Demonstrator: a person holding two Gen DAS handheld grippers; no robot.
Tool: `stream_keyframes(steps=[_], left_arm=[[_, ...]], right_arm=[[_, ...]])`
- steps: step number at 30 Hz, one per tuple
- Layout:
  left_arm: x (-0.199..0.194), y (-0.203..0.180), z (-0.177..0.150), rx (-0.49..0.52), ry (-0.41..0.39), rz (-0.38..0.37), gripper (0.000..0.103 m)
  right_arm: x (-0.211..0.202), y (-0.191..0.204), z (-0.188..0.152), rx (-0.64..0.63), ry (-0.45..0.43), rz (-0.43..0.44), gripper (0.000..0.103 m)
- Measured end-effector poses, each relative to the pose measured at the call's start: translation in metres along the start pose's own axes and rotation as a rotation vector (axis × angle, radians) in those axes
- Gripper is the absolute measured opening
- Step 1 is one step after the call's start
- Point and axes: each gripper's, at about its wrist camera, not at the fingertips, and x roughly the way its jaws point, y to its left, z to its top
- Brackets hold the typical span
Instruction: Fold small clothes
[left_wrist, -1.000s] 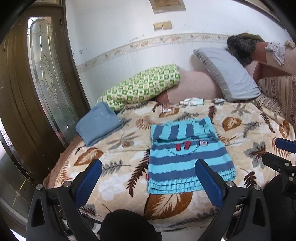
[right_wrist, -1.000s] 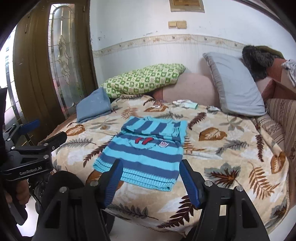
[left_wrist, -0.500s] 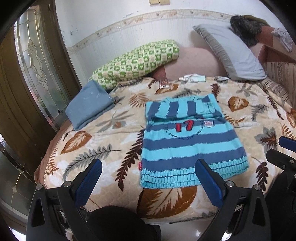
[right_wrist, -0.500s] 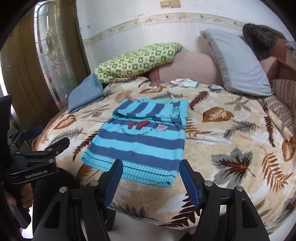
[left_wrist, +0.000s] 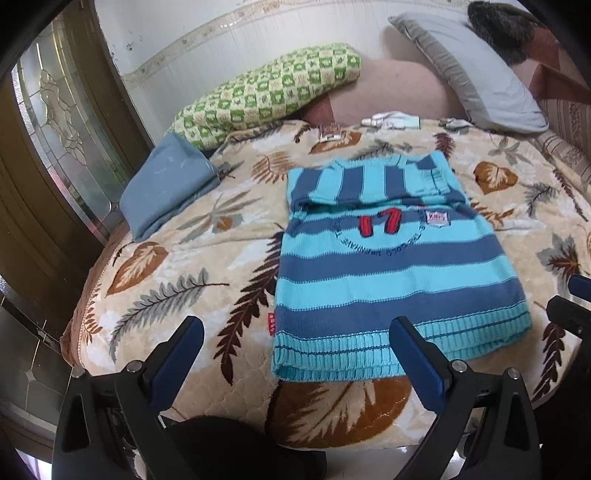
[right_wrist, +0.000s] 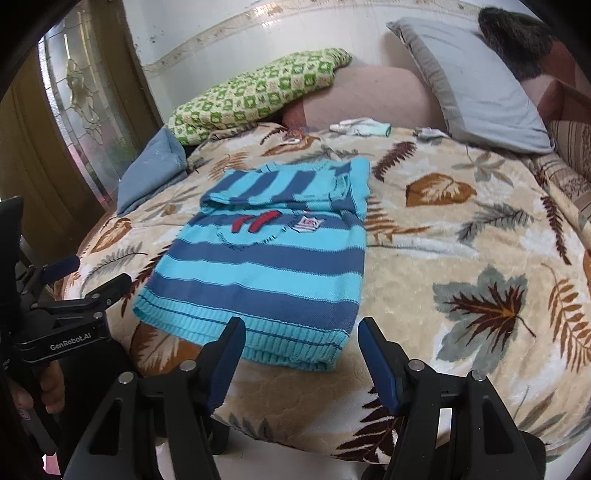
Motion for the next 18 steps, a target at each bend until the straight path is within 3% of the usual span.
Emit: stream_keyframes(steps=[18], left_arm=[[0.051,-0.016,-0.005,0.027,0.095,0.002,0.1]], right_arm=[[0.043,-0.022,-0.004,0.061,0.063,-0.006,0.067]])
